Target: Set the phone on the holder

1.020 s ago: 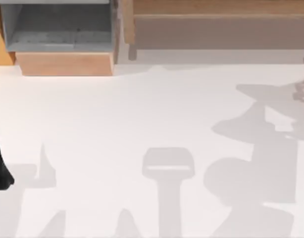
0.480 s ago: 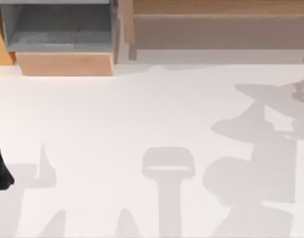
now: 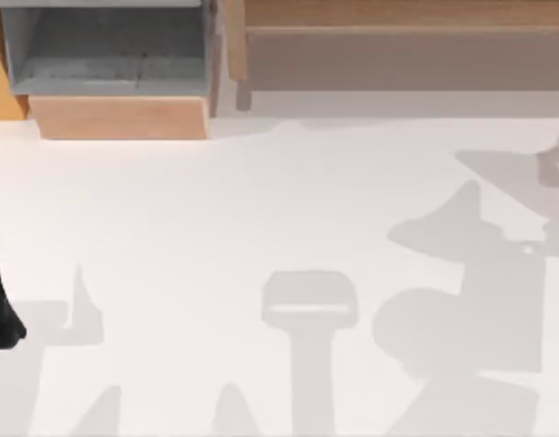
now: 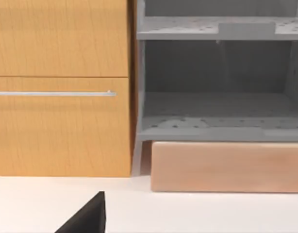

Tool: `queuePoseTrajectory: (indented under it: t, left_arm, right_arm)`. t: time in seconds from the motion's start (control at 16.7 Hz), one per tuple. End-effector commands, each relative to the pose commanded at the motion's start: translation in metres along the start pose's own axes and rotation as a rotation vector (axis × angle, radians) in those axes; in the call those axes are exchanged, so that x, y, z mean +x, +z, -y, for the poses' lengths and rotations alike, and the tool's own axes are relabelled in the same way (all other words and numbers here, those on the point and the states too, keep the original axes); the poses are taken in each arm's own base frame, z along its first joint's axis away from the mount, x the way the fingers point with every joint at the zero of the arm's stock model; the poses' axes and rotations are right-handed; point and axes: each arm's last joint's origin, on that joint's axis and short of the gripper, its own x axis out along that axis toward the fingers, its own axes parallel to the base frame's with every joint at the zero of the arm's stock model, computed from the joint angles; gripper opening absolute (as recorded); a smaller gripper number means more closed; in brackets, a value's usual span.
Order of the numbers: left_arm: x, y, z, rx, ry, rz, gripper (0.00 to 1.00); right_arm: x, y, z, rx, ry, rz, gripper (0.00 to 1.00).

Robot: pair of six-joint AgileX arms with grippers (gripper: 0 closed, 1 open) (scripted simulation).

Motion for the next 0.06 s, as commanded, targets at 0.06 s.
queuePoseTrajectory:
  t: [0.06]
  left_arm:
    - [0.0000,0.0000,0.0000,0.000,0.000,0.000,1.00]
  right_arm:
    - [0.0000,0.0000,0.0000,0.000,0.000,0.000,1.00]
